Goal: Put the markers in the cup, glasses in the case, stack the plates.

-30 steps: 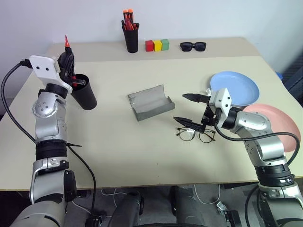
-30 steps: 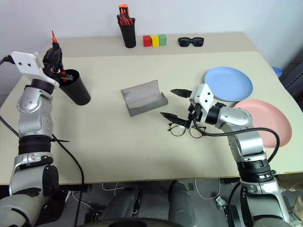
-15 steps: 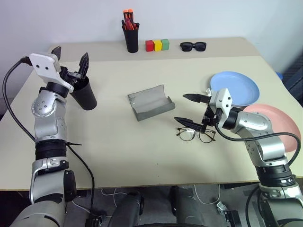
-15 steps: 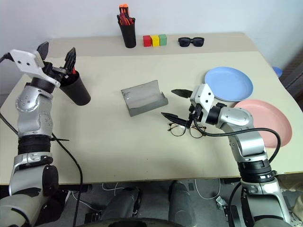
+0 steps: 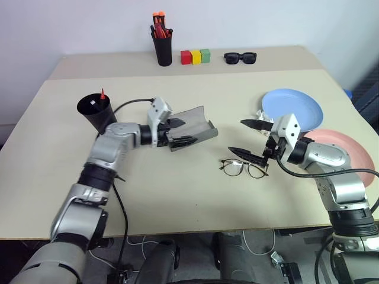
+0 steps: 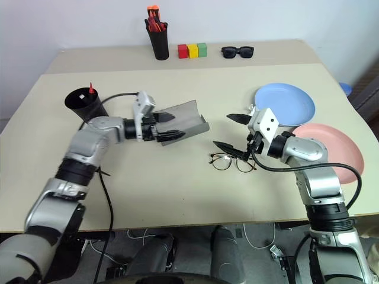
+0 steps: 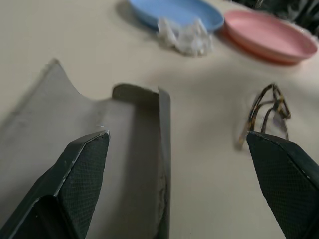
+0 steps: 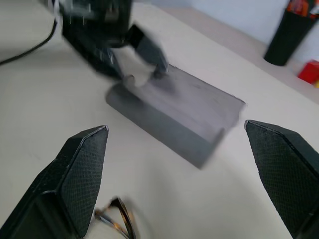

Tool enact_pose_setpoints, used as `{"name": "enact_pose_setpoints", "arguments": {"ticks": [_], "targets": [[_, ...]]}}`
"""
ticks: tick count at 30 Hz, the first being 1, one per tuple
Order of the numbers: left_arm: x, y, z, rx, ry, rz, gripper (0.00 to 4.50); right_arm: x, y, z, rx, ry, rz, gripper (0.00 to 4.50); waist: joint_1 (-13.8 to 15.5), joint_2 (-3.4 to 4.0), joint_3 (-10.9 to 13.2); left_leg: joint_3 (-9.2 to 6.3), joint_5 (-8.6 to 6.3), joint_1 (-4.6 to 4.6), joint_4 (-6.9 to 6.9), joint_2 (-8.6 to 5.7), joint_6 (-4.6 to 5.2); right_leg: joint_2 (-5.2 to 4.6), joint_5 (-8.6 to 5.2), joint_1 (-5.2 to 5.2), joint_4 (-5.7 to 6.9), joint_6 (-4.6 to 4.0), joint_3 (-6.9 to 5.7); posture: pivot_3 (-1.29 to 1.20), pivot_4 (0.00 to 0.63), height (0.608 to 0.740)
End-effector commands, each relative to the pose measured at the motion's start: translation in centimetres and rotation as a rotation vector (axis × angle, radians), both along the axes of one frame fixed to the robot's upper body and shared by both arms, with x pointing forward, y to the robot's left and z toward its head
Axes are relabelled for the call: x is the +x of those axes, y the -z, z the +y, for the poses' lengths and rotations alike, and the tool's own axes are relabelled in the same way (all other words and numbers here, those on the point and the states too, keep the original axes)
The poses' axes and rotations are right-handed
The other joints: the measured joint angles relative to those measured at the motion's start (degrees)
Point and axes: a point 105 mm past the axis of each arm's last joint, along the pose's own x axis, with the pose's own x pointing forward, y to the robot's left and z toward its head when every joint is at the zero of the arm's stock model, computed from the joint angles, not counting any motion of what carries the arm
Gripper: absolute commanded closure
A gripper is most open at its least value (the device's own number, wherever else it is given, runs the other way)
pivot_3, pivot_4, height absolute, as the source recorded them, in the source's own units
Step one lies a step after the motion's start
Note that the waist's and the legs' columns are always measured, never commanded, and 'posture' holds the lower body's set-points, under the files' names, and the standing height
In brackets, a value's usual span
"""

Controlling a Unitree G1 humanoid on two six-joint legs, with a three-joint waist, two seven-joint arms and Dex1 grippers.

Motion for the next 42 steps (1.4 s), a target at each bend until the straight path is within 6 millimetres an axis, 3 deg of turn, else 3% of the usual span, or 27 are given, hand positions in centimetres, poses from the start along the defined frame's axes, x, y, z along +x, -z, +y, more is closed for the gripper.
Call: {"name": "enact_pose_setpoints", "arguments": {"ticks": [1,6,9,16,22,29,37,42], "targets": [[1.0,-0.2,-0.9,0.082,0.021,-0.064,0.02,-0.9,-1.5,-0.1,0.005,0.009,-0.067,0.0,-0.03,0.01,0.0,0.0,0.0,-0.01,0.0,0.0,0.0,0.0,0.0,0.0,0.0,0.0,0.0,0.0,0.15,0.74],[1.3,2.0,-2.4,0.152,0.058,-0.018,0.02,-1.4,-1.4,-0.5,0.008,0.045,-0.069,0.0,-0.22,0.01,0.0,0.05,-0.01,0.0,0.0,0.0,0.01,-0.04,0.0,0.01,-0.02,0.01,0.02,0.0,0.15,0.74],[1.0,2.7,-2.9,0.175,0.089,0.02,0.81,-1.6,-1.3,-0.4,0.01,0.052,-0.072,0.0,0.18,0.02,-0.02,0.04,-0.01,0.02,0.0,0.0,0.01,-0.04,0.0,0.03,-0.01,0.02,0.01,0.0,0.15,0.74],[0.5,2.3,-3.1,0.189,0.135,0.02,4.44,-1.4,-1.3,0.0,0.018,0.052,-0.078,0.0,0.51,0.02,-0.02,0.04,-0.01,0.07,0.03,0.01,0.04,-0.04,0.01,0.1,0.0,0.03,0.01,0.0,0.15,0.74],[-0.1,2.1,-1.6,0.238,0.202,0.012,4.48,-1.0,-1.5,0.3,0.019,0.042,-0.085,0.0,0.09,0.04,-0.03,0.03,-0.01,0.08,0.03,0.01,0.04,-0.03,0.01,0.08,0.01,0.04,0.01,0.0,0.15,0.74],[-1.5,1.3,1.5,0.316,0.362,0.003,4.48,-0.9,-1.4,0.4,0.01,0.027,-0.084,0.0,-0.88,0.04,-0.03,0.03,-0.01,0.02,0.0,0.02,0.04,-0.01,0.01,0.01,0.01,0.03,0.0,0.0,0.15,0.74],[-3.2,1.7,1.1,0.269,0.473,-0.023,4.48,-1.0,-1.3,0.5,0.002,0.022,-0.08,0.0,-0.67,0.04,-0.03,0.0,-0.04,-0.02,0.02,0.01,0.08,-0.04,0.01,0.01,0.01,0.03,0.0,0.0,0.15,0.74],[-2.8,1.8,1.1,0.26,0.412,0.009,2.15,-1.4,-1.0,0.2,-0.058,0.002,-0.068,0.0,-0.73,0.04,-0.03,0.01,-0.04,0.0,0.02,0.01,0.09,-0.03,0.01,0.01,0.03,0.03,0.0,0.0,0.15,0.74]]}}
